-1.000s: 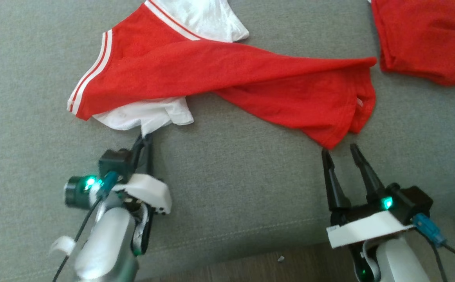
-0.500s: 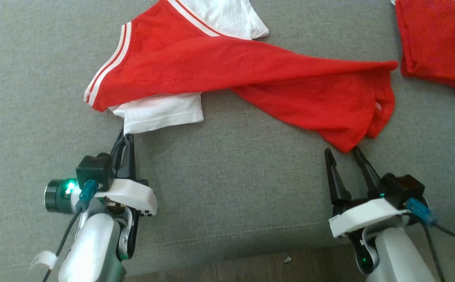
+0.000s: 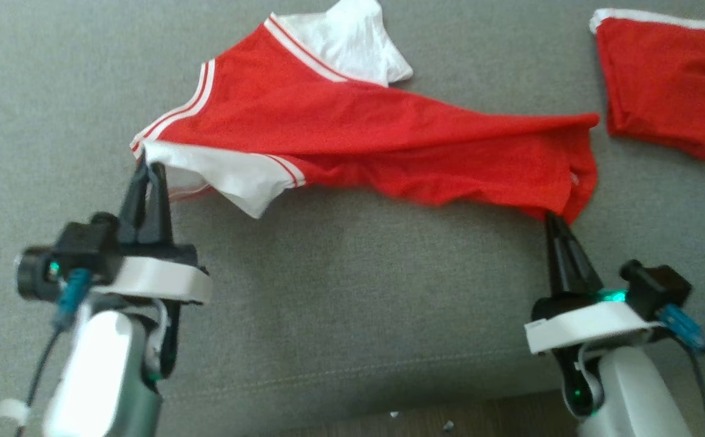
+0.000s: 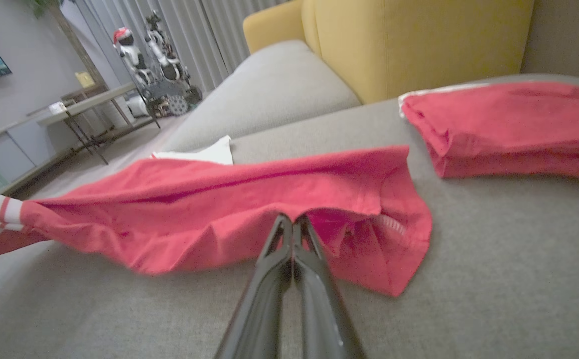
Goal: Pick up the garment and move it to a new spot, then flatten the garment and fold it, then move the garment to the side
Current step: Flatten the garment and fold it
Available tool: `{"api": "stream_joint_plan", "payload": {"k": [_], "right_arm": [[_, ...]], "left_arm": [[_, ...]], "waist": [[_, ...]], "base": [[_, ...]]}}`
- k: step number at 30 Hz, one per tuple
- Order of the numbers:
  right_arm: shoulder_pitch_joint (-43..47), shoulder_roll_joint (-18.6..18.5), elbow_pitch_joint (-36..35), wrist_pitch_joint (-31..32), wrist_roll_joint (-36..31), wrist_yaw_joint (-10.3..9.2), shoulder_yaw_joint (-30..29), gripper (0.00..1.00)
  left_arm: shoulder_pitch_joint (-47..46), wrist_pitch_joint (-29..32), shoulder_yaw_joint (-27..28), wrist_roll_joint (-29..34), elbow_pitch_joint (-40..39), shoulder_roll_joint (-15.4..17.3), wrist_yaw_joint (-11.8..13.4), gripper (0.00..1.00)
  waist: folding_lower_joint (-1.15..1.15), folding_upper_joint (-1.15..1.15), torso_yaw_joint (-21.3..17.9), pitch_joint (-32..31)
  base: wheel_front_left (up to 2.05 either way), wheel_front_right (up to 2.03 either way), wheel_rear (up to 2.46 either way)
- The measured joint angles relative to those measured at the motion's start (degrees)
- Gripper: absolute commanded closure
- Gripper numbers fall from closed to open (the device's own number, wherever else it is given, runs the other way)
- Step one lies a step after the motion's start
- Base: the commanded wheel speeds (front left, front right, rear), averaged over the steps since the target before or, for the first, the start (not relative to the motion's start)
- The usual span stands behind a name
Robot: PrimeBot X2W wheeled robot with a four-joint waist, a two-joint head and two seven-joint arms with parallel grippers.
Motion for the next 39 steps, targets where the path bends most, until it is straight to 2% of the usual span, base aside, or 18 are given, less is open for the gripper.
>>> {"api": "stream_joint_plan", "payload": {"k": [4, 10, 14, 19, 25, 29, 33, 39], "right_arm": [[2.69, -0.60, -6.04, 0.44, 1.21, 0.00, -1.35, 1.00], [1.51, -6.09, -19.30, 7.86, 4.63, 0.00, -3.72, 1.00], [-3.79, -9.67, -25.50, 13.84, 8.29, 0.00, -5.08, 1.00], [-14.79, -13.90, -27.06, 21.25, 12.34, 0.00, -5.67, 1.00], [-31.33, -16.84, -20.58, 26.81, 14.83, 0.00, -4.02, 1.00], [-43.61, -17.48, -13.39, 27.58, 15.41, -0.01, -1.48, 1.00], [-55.70, -17.12, -5.22, 25.90, 13.84, 0.00, 0.84, 1.00], [-70.32, -15.79, 5.89, 16.02, 8.55, -0.01, 2.76, 1.00]], "left_arm": [[-0.13, 0.07, 1.59, -0.98, -6.03, 2.21, -2.00, 1.00], [-5.78, 6.03, 3.19, -3.33, -12.93, 5.99, -4.95, 1.00], [-13.22, 10.53, 3.05, -4.56, -15.62, 7.14, -7.04, 1.00], [-24.03, 18.09, 2.14, -7.03, -13.45, 7.62, -9.55, 1.00], [-40.95, 27.95, 1.38, -9.00, -1.16, 7.56, -10.01, 1.00], [-55.10, 28.22, 0.67, -6.04, 6.98, 7.90, -10.00, 1.00], [-69.02, 22.95, -0.96, -1.70, 14.46, 8.58, -10.36, 1.00], [-83.49, 6.71, -3.42, 5.53, 24.05, 8.79, -8.09, 1.00]], "waist": [[0.00, 0.00, -0.24, -2.79], [0.00, 0.00, -0.62, -6.95], [0.00, 0.00, -1.07, -8.88], [0.00, 0.00, -1.26, -9.23], [0.00, 0.00, -0.95, -5.29], [0.00, 0.00, -0.83, -0.71], [0.00, 0.00, -0.93, 5.00], [0.02, 0.00, -1.00, 14.17]], "base": [[0.00, 0.00, 0.00], [0.00, 0.00, 0.00], [0.00, 0.00, 0.00], [0.00, 0.00, 0.00], [0.00, 0.00, 0.00], [0.00, 0.00, 0.00], [0.00, 0.00, 0.00], [0.00, 0.00, 0.00]]}}
